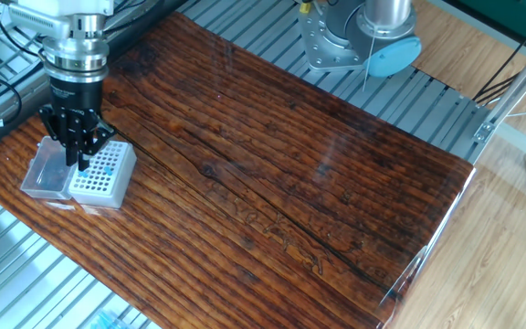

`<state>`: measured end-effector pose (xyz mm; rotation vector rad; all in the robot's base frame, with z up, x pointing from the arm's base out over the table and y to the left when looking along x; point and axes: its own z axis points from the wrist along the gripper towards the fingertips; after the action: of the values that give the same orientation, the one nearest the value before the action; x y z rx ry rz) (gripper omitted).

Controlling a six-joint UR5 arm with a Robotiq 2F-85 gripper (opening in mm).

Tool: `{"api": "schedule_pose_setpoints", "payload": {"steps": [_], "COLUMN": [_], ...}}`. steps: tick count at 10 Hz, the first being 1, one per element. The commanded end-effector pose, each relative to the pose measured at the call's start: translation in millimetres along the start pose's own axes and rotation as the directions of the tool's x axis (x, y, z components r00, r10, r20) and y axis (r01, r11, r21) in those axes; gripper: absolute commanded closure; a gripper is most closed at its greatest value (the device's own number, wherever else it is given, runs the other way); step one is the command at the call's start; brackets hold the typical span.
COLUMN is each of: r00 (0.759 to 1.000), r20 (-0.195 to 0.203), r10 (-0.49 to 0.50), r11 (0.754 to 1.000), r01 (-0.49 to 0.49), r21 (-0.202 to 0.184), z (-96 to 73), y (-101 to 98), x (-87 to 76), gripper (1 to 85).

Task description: Insert a medium pipette tip into the holder for medium pipette tips

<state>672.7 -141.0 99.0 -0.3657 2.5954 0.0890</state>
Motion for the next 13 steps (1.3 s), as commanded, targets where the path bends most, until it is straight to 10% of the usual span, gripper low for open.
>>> {"api": "schedule_pose_setpoints", "payload": {"steps": [1,5,9,13], "r00": [1.000,0.986,0.920,0.871], "r20": [-0.011,-0.167,-0.347,-0.305], "r10": [-0.008,0.006,0.182,0.386], "r11": [1.000,1.000,0.982,0.922], "r01": [0.008,-0.007,-0.185,-0.376], "r21": [-0.010,-0.006,0.027,0.093], "z": [-4.0,-30.5,-63.6,-49.8], "y": [0.0,5.4,64.2,141.2], "x": [-0.3,-9.6,-23.7,-23.1], "gripper": [57.3,56.3,74.7,84.7]}}
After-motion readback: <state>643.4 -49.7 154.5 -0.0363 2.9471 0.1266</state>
